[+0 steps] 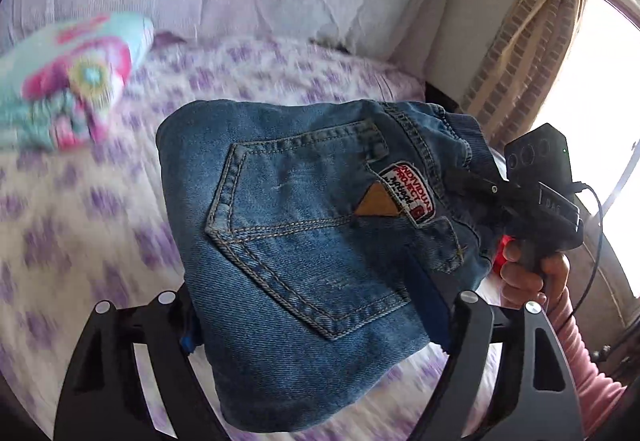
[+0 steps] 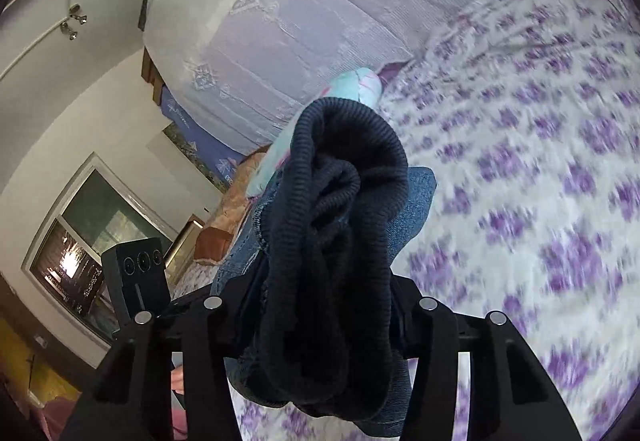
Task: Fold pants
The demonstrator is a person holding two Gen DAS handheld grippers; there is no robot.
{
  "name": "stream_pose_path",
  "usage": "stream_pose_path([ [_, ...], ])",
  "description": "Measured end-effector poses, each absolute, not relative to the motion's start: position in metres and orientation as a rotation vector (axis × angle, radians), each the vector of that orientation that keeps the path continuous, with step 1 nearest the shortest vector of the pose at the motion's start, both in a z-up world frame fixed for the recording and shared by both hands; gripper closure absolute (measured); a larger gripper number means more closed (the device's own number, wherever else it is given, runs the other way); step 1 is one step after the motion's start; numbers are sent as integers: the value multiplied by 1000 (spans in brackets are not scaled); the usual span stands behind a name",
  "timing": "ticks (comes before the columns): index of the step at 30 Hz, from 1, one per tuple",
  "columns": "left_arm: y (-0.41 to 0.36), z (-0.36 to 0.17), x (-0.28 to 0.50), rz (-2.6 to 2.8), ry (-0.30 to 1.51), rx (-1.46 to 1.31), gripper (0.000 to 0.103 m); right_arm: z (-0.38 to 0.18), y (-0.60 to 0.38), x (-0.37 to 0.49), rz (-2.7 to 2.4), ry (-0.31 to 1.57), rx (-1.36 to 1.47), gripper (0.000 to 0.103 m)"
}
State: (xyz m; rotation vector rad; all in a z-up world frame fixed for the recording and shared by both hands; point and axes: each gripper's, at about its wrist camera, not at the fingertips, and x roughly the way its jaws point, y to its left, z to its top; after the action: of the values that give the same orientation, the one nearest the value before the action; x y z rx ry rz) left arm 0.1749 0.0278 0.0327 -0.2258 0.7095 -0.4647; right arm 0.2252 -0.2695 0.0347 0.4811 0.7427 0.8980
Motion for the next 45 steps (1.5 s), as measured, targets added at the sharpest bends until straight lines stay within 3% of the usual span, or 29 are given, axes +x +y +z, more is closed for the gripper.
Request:
stream_pose_path([
  [5,79,3,263,-431,726,-243,23,15,-222,322,918,759,486,51],
  [10,124,-89,319,-347,911,-352,18,-89,-193,387,757,919,504,45],
  [11,130,-83,317,-358,893,-380,19,-94,-200,387,796,890,567,41],
  [12,129,-73,314,-342,883,-346,12,-88,-205,385,805,893,583,36],
  [14,126,-55,300,-261,810,-227,5,-74,-212,374,757,885,572,14],
  [19,117,-34,275,-111,814,-137,5,-39,-220,306,642,838,457,4],
  [28,70,-9,180,-58,743,-59,5,-28,-208,168,466,644,216,3],
  [36,54,-31,123,28,677,-30,5,-35,-177,130,374,565,45,4],
  [45,58,-42,119,3,671,-51,5,-39,-163,114,330,534,-51,4],
])
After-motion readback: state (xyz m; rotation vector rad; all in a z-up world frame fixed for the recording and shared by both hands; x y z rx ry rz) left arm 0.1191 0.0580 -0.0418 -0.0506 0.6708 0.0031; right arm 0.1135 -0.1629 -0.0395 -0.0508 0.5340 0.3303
